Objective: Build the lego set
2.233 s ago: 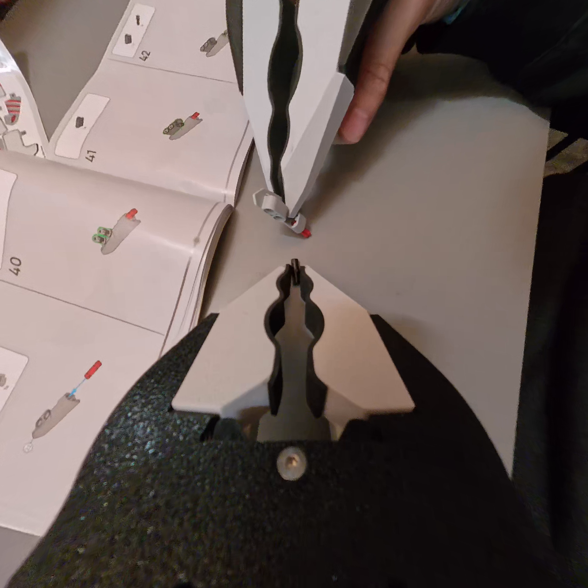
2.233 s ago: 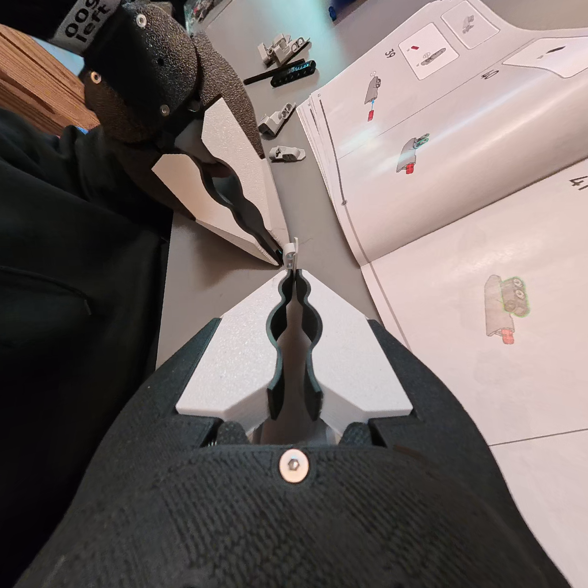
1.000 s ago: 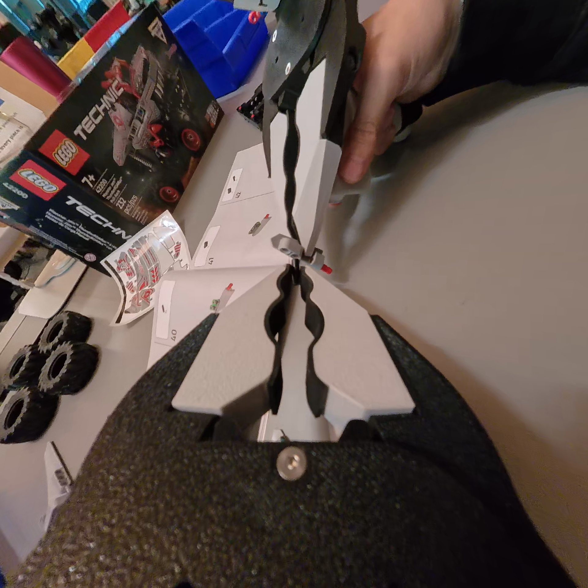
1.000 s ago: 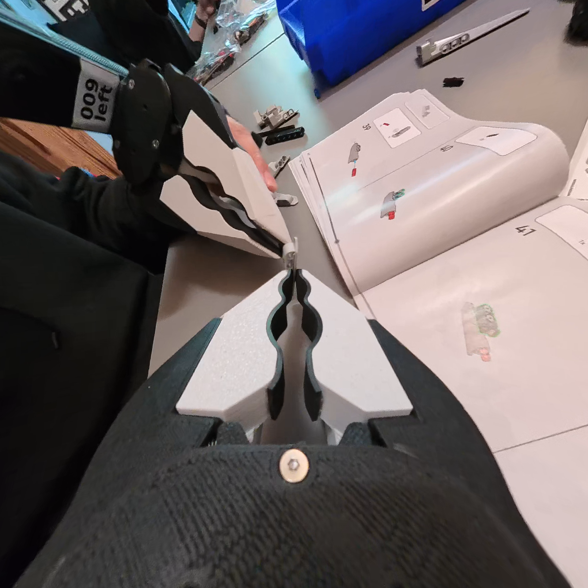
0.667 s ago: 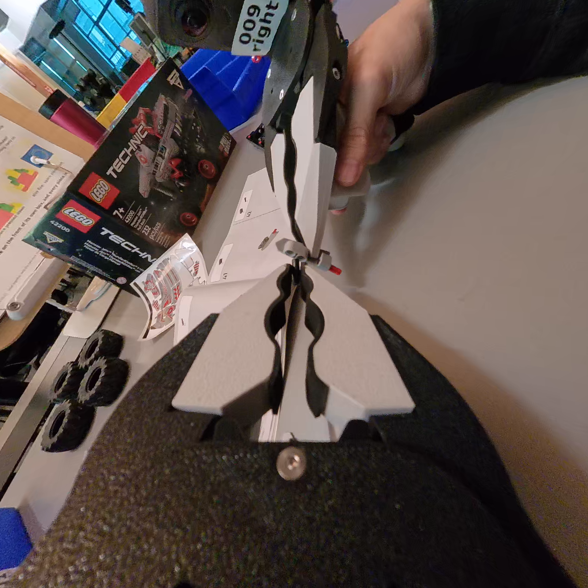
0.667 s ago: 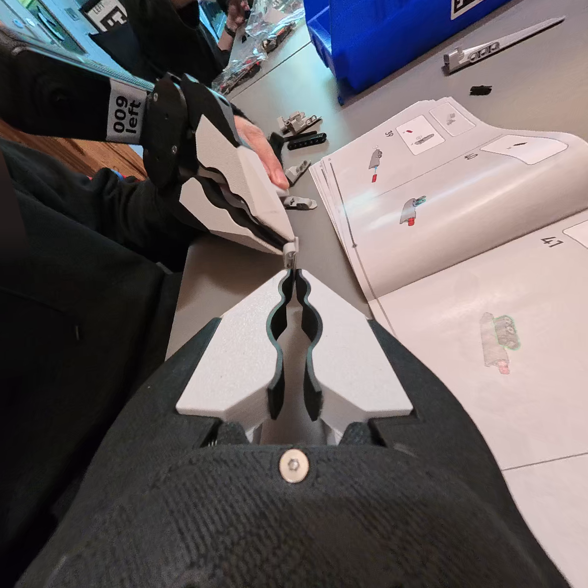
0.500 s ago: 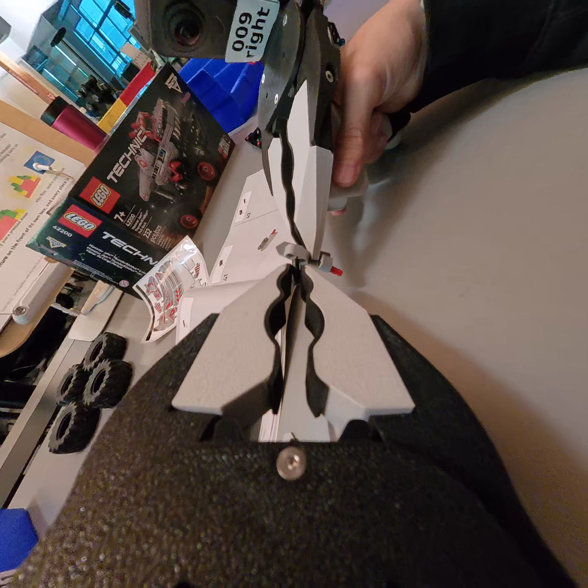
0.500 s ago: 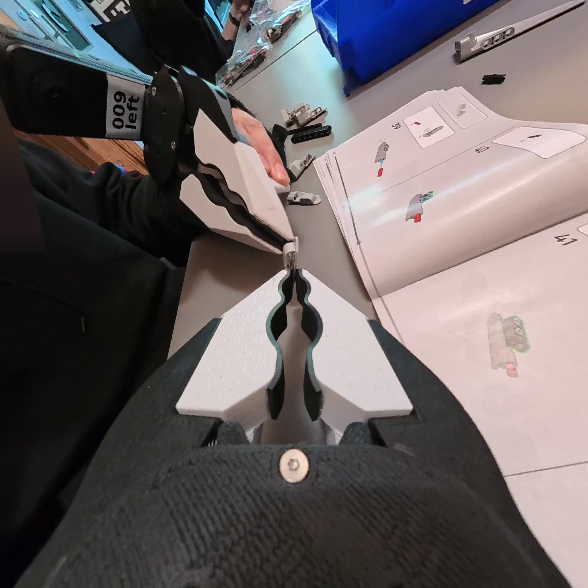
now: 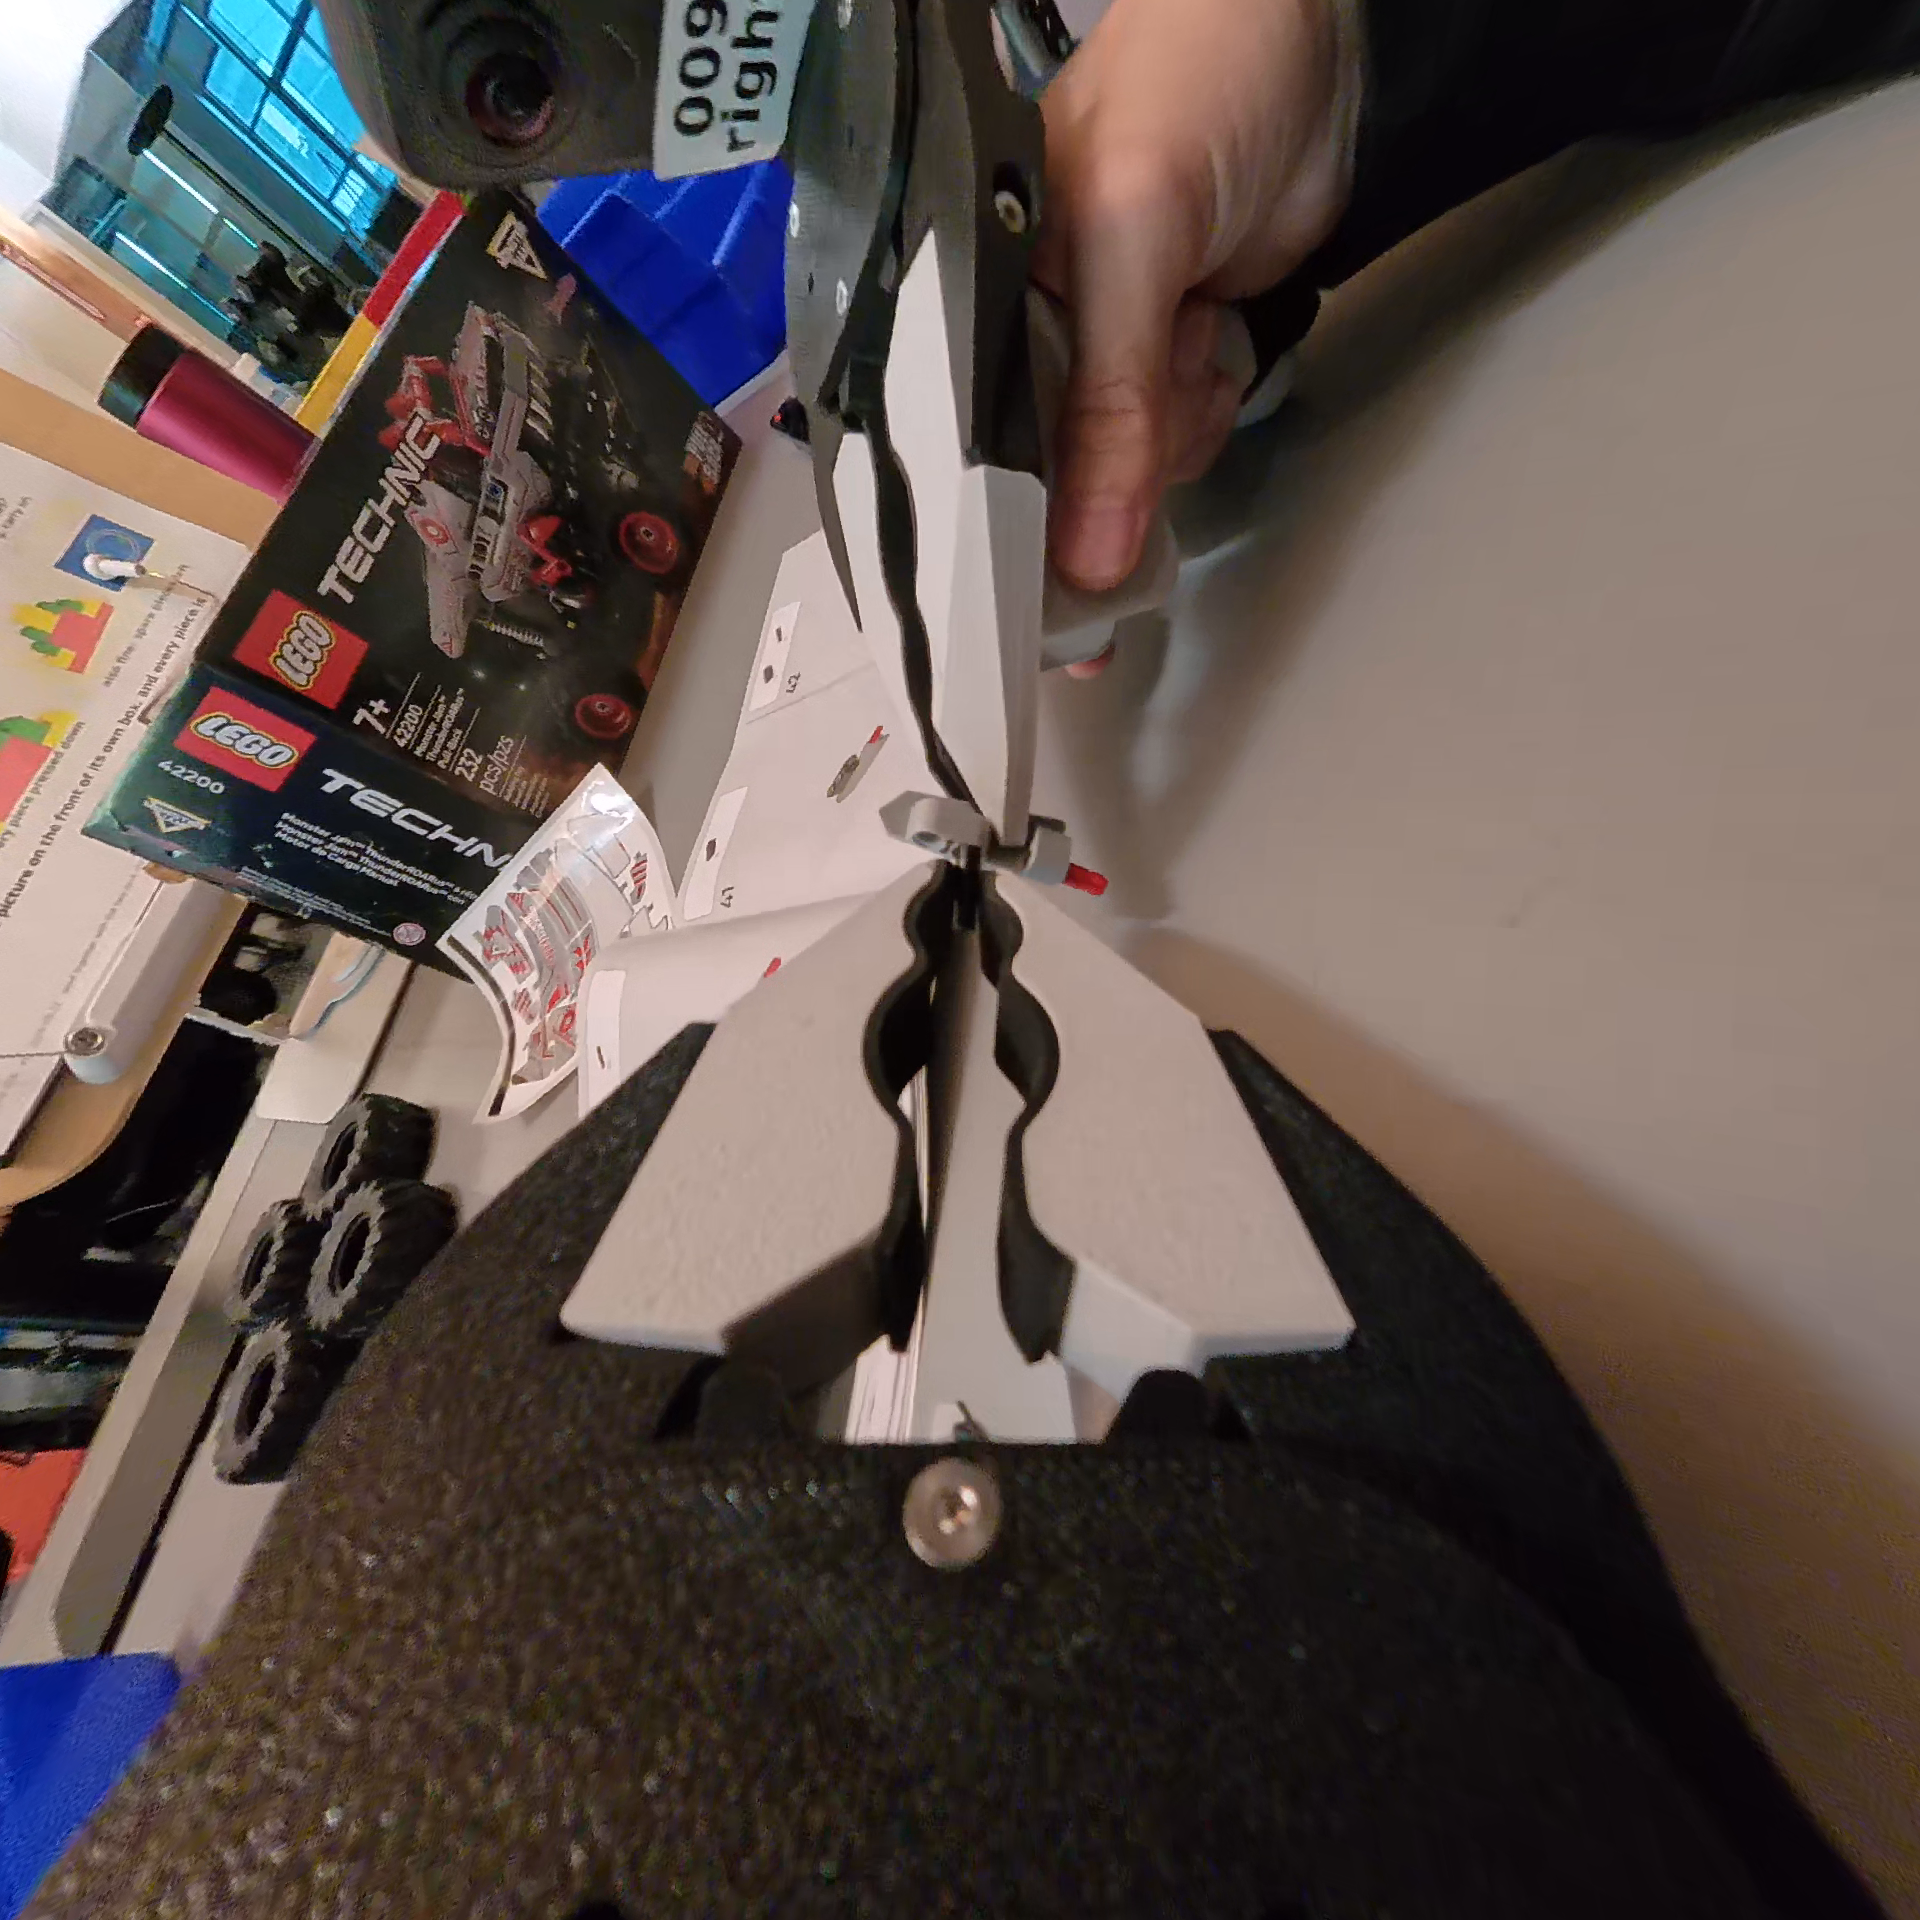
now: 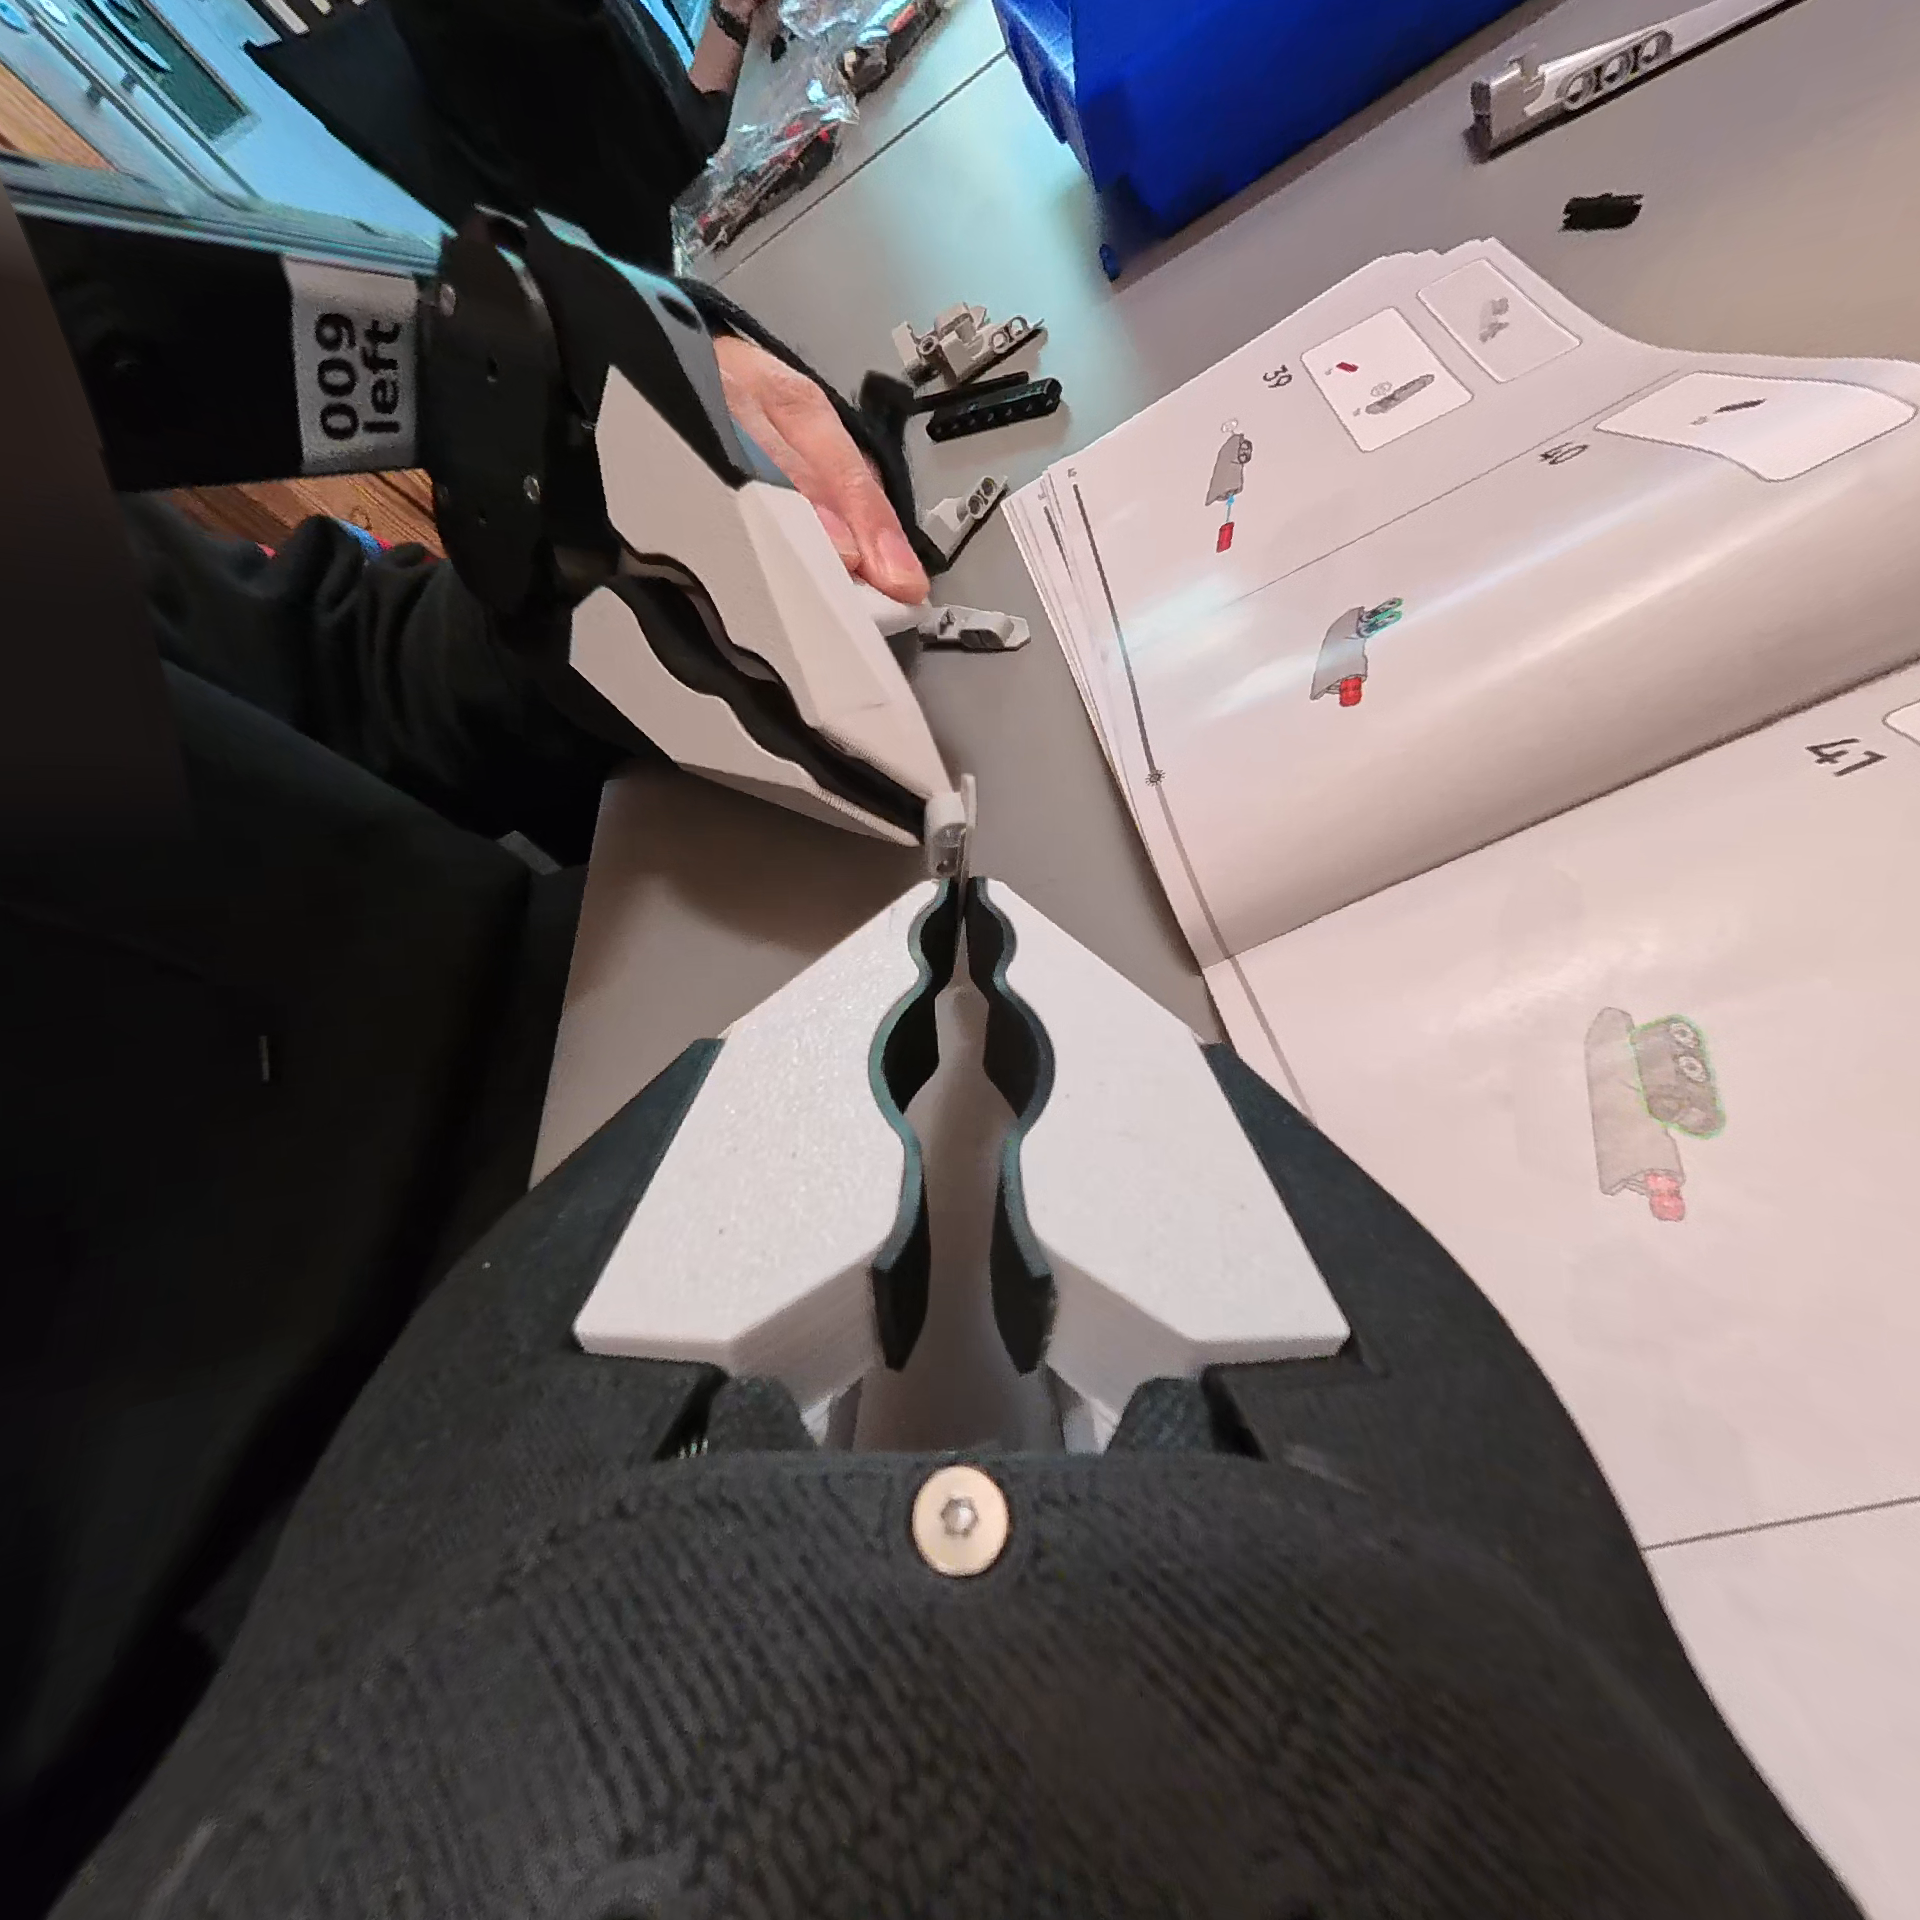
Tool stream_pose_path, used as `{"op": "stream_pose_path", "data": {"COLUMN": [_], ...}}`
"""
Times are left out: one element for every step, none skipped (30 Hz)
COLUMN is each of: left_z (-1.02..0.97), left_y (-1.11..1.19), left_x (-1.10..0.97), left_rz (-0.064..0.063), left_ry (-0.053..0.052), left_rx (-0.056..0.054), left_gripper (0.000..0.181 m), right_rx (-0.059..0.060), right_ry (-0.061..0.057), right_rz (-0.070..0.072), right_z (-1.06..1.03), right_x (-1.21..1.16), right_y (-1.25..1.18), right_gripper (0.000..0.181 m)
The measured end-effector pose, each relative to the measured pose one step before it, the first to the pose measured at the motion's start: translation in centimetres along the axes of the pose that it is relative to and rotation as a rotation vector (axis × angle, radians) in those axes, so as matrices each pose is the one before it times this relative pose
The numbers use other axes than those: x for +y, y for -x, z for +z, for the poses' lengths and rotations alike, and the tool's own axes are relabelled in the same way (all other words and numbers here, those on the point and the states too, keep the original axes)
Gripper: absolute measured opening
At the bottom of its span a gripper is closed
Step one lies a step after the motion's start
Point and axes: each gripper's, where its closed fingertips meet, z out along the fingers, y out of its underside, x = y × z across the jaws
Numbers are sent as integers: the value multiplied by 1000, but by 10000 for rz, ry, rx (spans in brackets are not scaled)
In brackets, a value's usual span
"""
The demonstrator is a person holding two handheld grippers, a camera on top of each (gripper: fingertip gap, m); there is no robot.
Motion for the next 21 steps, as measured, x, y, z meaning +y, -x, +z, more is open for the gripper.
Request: {"op": "stream_pose_path", "data": {"left_z": [65,57,66,57,1,24,21,21,70,141,160,145,130,94,29,31,59,33,20,12,-20], "left_y": [-11,4,-63,-46,-15,-33,32,27,-6,-18,-52,-74,-67,-32,68,52,46,19,45,72,57], "left_x": [115,87,95,47,65,36,11,30,138,265,272,254,214,135,53,95,112,55,83,92,29], "left_rz": [115,13,-43,-11,84,32,4,27,59,127,224,319,311,215,80,36,12,13,11,31,114], "left_ry": [117,72,67,23,43,37,30,64,160,257,295,293,269,204,123,126,118,77,92,105,100], "left_rx": [-50,-28,46,16,-13,4,-48,-45,-36,-74,-102,-117,-115,-94,-117,-53,-45,-31,-47,-60,-70], "left_gripper": [2,2,2,1,2,2,2,2,2,2,2,2,2,2,2,2,2,2,2,1,1], "right_rx": [29,59,1,-39,60,35,21,47,70,160,246,242,206,163,88,30,36,51,79,88,94], "right_ry": [66,20,24,41,28,38,22,-35,7,61,110,133,125,95,23,-53,-8,-19,-33,-43,-44], "right_rz": [-8,-4,-11,-16,4,-2,-4,-5,6,14,-26,-44,-24,-18,13,121,93,41,34,91,54], "right_z": [75,21,19,50,39,40,10,-18,8,75,125,143,145,115,71,29,70,57,58,78,97], "right_x": [80,30,30,48,39,46,23,-43,5,76,131,173,154,112,13,-73,-24,-41,-55,-62,-69], "right_y": [-26,-72,18,54,-72,-44,-22,-55,-89,-202,-281,-248,-211,-174,-88,-67,-49,-39,-35,-25,-22], "right_gripper": [1,1,1,1,1,1,1,1,1,1,1,1,1,1,1,1,1,1,1,1,1]}}
